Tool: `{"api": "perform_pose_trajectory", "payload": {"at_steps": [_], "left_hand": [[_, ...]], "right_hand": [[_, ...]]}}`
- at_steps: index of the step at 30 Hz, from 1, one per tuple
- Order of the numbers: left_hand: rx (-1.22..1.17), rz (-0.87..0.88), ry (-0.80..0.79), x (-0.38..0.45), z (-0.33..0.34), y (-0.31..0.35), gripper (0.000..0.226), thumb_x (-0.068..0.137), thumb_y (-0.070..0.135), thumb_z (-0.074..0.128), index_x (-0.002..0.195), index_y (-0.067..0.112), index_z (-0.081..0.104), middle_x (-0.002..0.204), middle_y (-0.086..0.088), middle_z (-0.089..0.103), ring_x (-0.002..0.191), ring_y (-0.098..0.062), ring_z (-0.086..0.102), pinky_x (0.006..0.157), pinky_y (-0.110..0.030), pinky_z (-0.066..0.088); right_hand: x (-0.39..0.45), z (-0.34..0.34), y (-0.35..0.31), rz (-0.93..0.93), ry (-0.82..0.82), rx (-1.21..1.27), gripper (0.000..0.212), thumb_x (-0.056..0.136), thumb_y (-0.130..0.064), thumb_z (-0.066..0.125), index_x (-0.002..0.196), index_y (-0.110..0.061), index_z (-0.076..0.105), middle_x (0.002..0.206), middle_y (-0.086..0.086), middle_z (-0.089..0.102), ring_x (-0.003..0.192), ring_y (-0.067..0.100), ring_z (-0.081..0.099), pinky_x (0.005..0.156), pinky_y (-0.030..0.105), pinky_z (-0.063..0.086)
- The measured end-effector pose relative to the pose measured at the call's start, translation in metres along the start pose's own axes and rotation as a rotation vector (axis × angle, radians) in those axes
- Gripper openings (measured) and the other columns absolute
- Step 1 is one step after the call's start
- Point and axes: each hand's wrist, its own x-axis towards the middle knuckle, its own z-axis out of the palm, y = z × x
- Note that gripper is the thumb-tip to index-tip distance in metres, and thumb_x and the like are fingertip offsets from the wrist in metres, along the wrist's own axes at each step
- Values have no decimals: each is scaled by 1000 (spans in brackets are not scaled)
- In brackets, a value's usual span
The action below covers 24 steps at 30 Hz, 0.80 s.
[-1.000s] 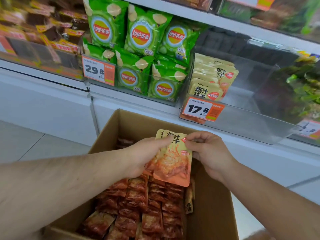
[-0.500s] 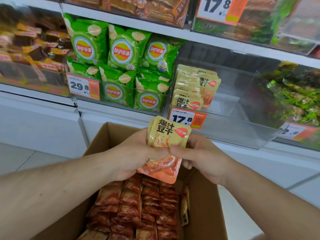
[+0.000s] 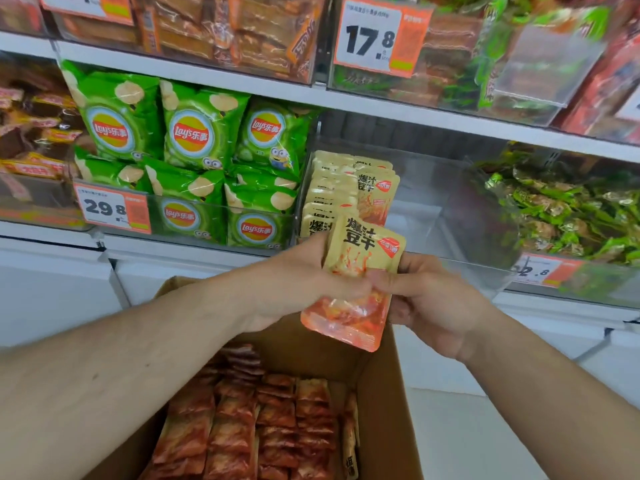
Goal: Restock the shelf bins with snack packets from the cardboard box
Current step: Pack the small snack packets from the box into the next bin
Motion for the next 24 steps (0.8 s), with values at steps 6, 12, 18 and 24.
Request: {"api": "perform_pose_trajectory", "payload": {"at_steps": [6,12,18,24], "left_hand": [[547,324,565,60,-19,31,30,95,32,59,123,23,53,117,4,56,103,-10,54,92,-29,45],[1150,159,516,104,-26,1,55,101,49,32,146,17,39,150,-7,45,140,-24,36,118,-41,19],[1165,185,615,106,-23,-9,65,94,56,28,136,12,49,133,-10,59,129,-26,46,118,-44,19],[1116,191,652,103,-19,-9,57,95,56,42,134,15,50,132,-5,60,124,-24,48,105,-36,30]], "right_hand": [[17,-47,-41,-63,293,30,14,82,-15,70,73,-14,59,61,3,47,48,10,20,49,25,10],[57,-81,-64,-67,457,-238,11,85,-14,74,91,-12,64,65,4,57,43,8,32,37,18,23],[126,-109,-52,77,502,-460,22,79,-12,80,99,-7,69,64,3,59,53,13,37,48,24,26],[185,-103,-32,107,502,-538,26,78,-15,81,101,-9,70,87,7,67,62,16,48,51,25,32]]}}
